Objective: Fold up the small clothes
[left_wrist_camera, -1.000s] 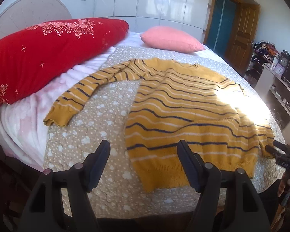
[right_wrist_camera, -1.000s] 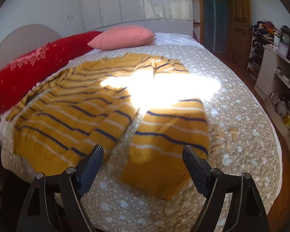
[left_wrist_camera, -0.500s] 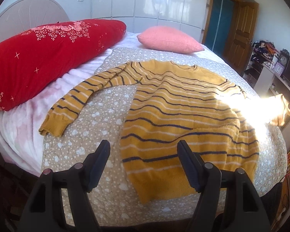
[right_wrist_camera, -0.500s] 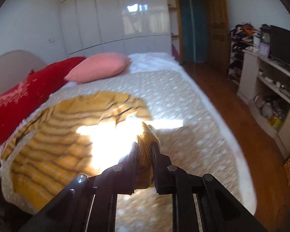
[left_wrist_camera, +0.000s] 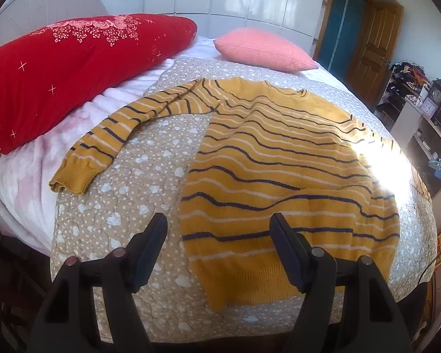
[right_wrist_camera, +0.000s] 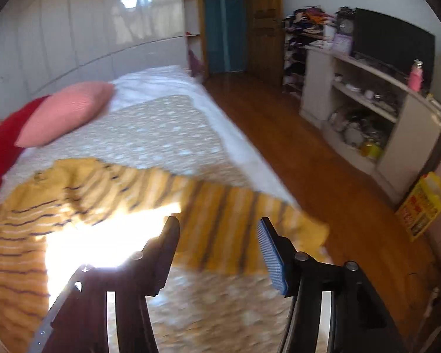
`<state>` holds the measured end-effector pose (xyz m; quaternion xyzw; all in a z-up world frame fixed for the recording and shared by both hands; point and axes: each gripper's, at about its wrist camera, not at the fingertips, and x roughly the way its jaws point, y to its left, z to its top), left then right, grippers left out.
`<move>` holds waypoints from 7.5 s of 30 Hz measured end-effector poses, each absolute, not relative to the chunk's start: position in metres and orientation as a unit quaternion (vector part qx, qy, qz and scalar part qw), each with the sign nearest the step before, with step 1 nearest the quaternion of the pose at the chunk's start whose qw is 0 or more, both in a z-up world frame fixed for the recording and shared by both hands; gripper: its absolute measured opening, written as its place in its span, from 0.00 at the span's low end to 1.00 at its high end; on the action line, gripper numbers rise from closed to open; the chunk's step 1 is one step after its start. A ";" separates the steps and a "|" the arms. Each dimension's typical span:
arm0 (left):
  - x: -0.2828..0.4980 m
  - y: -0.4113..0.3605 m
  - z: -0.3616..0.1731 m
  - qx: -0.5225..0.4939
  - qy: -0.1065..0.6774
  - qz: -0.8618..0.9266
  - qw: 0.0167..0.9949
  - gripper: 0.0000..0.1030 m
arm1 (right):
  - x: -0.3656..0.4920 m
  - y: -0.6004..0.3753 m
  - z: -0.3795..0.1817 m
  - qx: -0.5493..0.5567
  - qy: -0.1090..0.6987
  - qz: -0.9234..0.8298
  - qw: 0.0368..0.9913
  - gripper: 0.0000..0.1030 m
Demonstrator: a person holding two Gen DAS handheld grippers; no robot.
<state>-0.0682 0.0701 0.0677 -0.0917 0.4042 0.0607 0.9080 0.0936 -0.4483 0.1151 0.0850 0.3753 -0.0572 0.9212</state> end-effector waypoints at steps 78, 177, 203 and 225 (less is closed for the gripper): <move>-0.123 0.181 0.053 -0.248 0.353 0.082 0.898 0.73 | 0.273 -0.073 0.066 0.069 0.447 0.225 0.863 0.26; -0.051 0.133 0.060 -0.184 0.387 0.023 0.903 0.74 | 0.155 -0.166 0.111 -0.019 0.359 0.266 0.894 0.11; -0.036 0.116 0.019 -0.245 0.440 -0.045 0.863 0.74 | 0.011 -0.336 0.023 0.266 0.421 0.227 0.837 0.74; -0.038 0.091 0.008 -0.285 0.454 -0.104 0.837 0.72 | -0.006 -0.288 -0.033 0.368 0.422 0.342 0.755 0.72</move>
